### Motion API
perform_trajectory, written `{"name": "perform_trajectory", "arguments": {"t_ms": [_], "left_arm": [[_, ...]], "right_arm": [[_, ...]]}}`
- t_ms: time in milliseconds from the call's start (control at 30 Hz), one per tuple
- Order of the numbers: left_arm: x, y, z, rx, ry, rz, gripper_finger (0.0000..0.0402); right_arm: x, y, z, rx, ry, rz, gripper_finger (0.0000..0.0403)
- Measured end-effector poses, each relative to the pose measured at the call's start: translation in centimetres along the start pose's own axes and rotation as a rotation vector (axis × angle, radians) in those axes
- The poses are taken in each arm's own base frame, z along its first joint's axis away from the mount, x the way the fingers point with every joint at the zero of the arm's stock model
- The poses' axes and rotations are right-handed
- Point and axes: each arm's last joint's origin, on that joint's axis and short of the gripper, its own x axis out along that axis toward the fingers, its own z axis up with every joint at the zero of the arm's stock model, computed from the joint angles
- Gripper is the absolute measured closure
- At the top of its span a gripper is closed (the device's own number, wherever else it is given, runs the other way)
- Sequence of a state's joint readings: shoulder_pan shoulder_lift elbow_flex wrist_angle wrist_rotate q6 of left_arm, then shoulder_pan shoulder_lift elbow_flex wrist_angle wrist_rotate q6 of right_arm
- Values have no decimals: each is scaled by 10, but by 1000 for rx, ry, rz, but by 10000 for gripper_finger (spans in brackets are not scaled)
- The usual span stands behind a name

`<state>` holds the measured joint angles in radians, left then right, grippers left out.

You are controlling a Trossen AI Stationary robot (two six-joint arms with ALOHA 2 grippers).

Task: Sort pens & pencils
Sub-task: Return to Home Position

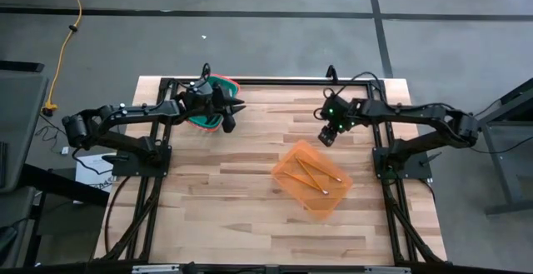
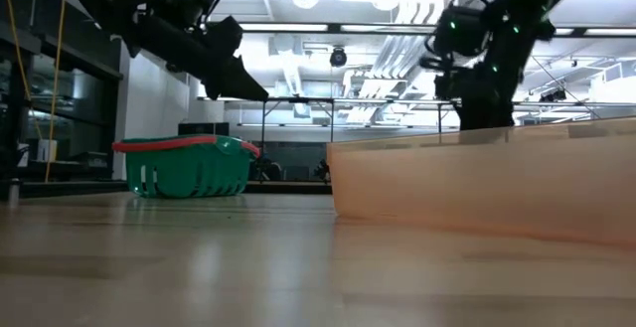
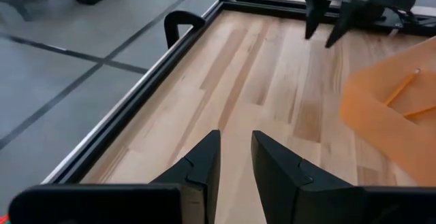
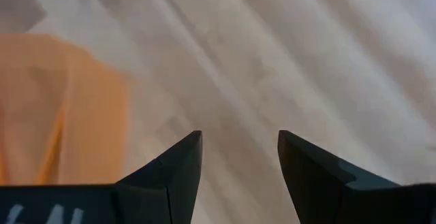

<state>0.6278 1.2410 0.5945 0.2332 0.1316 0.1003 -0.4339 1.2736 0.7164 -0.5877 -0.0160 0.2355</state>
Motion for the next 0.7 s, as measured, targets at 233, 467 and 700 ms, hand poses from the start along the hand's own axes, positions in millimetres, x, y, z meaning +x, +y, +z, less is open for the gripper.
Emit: {"name": "perform_trajectory", "arguments": {"t_ms": [233, 467, 700], "left_arm": [[0, 0, 2, 53, -17, -4, 332], [-1, 1, 13, 66, -135, 10, 332], [-2, 1, 18, -52, -187, 5, 334]], "right_arm": [[18, 1, -21, 71, 42, 99, 219], [25, 9, -23, -5, -34, 130, 219], [33, 18, -32, -144, -91, 148, 219]]}}
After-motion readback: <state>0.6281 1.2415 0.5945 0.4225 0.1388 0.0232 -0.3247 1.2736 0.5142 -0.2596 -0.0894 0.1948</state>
